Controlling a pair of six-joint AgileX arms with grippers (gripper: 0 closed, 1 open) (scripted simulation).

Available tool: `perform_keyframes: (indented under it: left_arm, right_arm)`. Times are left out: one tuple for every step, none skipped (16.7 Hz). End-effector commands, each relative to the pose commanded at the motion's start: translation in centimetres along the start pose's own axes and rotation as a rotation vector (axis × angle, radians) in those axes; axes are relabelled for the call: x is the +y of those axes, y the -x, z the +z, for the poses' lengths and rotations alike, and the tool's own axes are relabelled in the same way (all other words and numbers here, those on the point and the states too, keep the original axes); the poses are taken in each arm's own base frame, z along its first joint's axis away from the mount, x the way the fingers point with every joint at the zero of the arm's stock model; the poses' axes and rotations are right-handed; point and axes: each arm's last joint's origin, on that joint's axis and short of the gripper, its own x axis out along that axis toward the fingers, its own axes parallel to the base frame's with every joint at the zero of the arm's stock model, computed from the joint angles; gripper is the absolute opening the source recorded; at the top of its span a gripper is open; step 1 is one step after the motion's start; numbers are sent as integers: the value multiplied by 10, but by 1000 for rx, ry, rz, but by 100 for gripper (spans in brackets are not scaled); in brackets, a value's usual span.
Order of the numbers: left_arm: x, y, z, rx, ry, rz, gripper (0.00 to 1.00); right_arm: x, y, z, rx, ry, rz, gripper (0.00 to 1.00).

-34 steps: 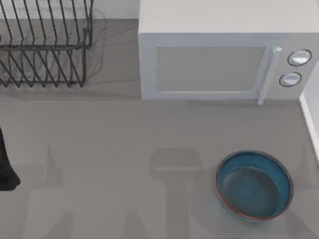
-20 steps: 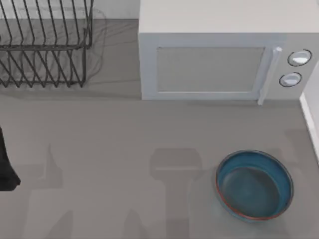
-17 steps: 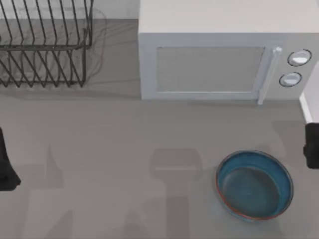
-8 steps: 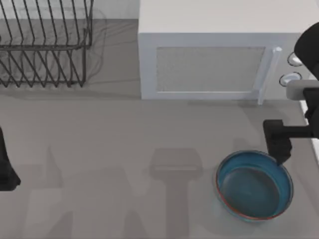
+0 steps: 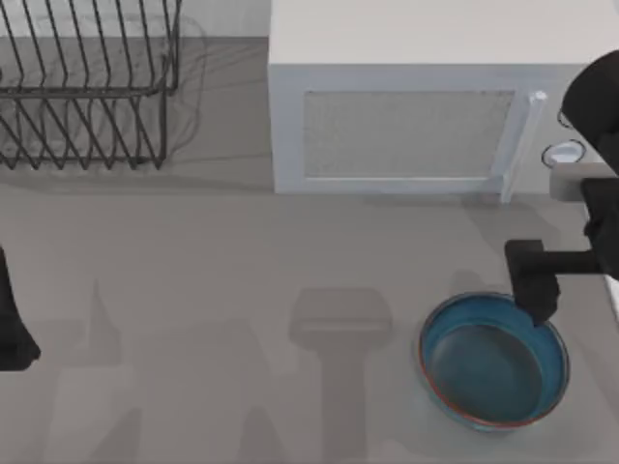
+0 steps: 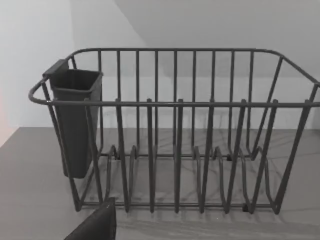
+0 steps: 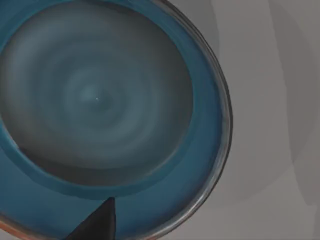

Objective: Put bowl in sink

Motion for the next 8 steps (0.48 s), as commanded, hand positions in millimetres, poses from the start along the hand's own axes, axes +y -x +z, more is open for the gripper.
perform_keyframes:
  left_arm:
    - [0, 0, 0, 0, 0, 0, 100]
    - [0, 0, 0, 0, 0, 0, 100]
    - [0, 0, 0, 0, 0, 0, 100]
    - [0, 0, 0, 0, 0, 0, 100]
    - [0, 0, 0, 0, 0, 0, 100]
    - [0, 0, 0, 0, 0, 0, 100]
    - [0, 0, 0, 0, 0, 0, 100]
    - [0, 0, 0, 0, 0, 0, 100]
  right_arm:
    - [0, -9, 1, 1, 1, 0, 100]
    - [1, -19, 2, -1, 1, 0, 100]
    - [2, -31, 3, -5, 1, 2, 100]
    - [2, -44, 4, -10, 1, 4, 100]
    - [2, -56, 4, -14, 1, 6, 100]
    - [2, -67, 3, -14, 1, 6, 100]
    - [2, -76, 2, -11, 1, 5, 100]
    - [1, -83, 1, -8, 1, 3, 100]
